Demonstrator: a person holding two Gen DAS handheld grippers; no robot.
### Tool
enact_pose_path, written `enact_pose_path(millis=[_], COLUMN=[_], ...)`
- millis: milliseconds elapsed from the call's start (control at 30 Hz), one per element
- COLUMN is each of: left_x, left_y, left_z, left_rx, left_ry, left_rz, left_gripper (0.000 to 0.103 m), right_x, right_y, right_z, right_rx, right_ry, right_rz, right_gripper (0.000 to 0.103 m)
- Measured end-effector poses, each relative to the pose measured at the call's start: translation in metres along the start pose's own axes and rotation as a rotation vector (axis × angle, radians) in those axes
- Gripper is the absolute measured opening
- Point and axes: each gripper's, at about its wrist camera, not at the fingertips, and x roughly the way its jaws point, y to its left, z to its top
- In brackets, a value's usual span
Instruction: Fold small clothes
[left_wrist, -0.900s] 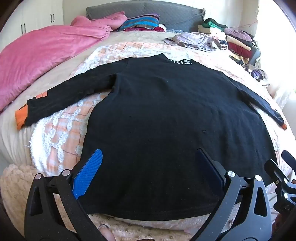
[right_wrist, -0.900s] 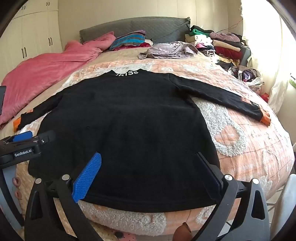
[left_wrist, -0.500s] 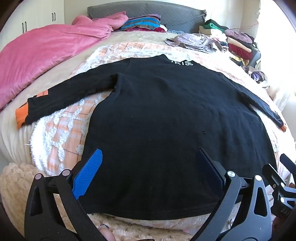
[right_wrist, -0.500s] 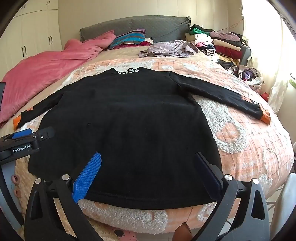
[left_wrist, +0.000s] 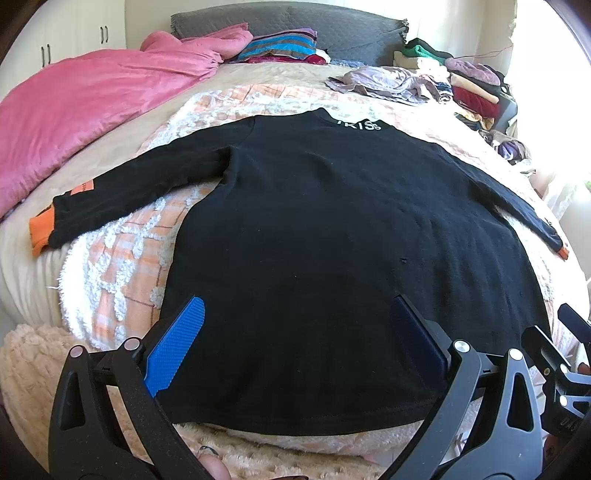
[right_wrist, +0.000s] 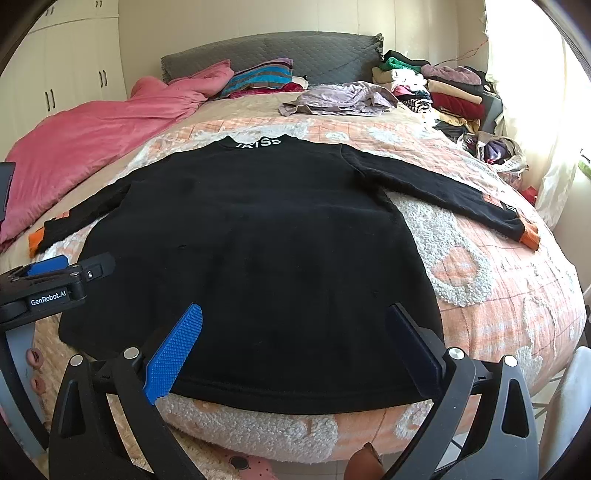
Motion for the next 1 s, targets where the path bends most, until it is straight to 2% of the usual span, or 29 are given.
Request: enact_pose_path(millis=[1000], left_x=[-0.0019], left_y=[0.0009], left_z=[0.0015], left_rx=[-0.003], left_ry=[0.004], left_rz=[-0.004], left_gripper=[0.095], right_x=[-0.0036], right_y=[0.0019], right_z=[-0.0013], right_rx=[-0.008], right_ry=[-0.006], right_rz=[-0.004], right_gripper=[0.099])
